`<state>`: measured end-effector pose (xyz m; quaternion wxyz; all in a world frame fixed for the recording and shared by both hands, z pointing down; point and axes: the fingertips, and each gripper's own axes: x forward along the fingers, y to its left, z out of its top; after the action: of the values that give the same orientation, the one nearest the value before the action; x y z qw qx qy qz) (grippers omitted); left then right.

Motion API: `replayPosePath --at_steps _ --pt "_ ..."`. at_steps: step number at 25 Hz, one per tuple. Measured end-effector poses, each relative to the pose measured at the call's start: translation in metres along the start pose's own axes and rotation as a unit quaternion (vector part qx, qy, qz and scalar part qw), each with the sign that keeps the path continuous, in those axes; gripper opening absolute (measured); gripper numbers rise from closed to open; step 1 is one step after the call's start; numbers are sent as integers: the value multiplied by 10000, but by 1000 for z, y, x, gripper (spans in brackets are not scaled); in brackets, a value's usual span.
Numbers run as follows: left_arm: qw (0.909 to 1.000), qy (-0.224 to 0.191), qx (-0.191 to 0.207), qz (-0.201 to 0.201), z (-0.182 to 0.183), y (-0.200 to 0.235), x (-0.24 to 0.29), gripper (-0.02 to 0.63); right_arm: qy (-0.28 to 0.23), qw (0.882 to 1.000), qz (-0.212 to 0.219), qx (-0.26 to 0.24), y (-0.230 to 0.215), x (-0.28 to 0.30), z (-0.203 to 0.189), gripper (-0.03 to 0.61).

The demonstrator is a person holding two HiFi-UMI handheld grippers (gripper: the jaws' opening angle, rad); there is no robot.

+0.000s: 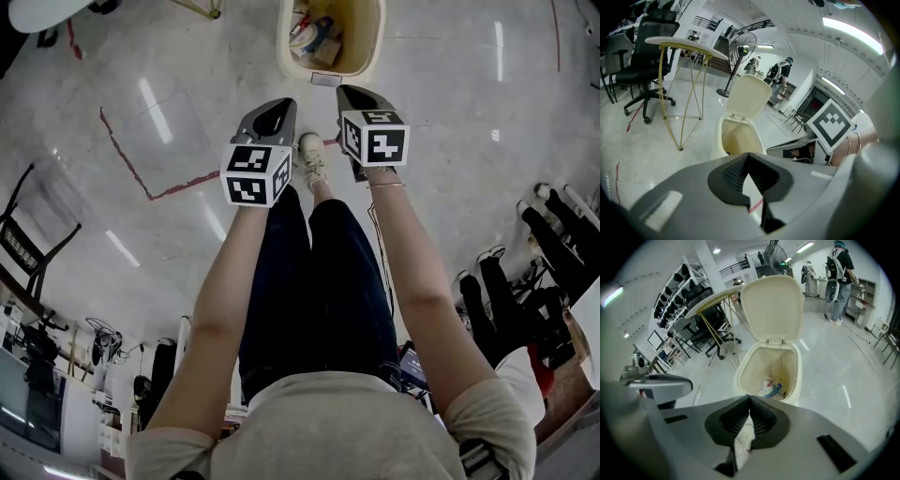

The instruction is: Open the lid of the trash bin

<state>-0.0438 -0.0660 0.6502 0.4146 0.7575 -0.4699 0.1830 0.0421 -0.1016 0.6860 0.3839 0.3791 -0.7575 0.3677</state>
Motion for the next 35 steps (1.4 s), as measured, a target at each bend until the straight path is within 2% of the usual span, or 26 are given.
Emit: replayPosePath --at_steps 3,7,12,16,20,23,30,35 --pt "10000 -18 20 -29 17 -13 -20 9 -166 9998 120 -1 12 -29 10 8" --pt "9988 64 373 -302 39 -42 -48 9 -353 9992 179 100 25 -67 15 8" --pt "9957 -81 771 -516 84 -72 -84 9 -907 9946 259 422 39 -122 50 8" --pt "9940 -271 863 -613 115 -98 -116 8 -1300 9882 476 661 57 -175 77 8" --pt "9902 -385 1119 -746 148 -119 -139 9 -1755 9822 544 393 76 -223 113 8" --pt "9854 -386 1387 -912 166 -139 -157 9 -1873 9802 608 199 89 -254 128 8" --pt "9815 -915 1402 -928 213 -166 -201 9 -2501 9656 662 -277 112 -323 163 6" --pt "9733 -1345 1504 -1094 236 -191 -226 9 -3227 9432 432 -662 123 -371 184 6"
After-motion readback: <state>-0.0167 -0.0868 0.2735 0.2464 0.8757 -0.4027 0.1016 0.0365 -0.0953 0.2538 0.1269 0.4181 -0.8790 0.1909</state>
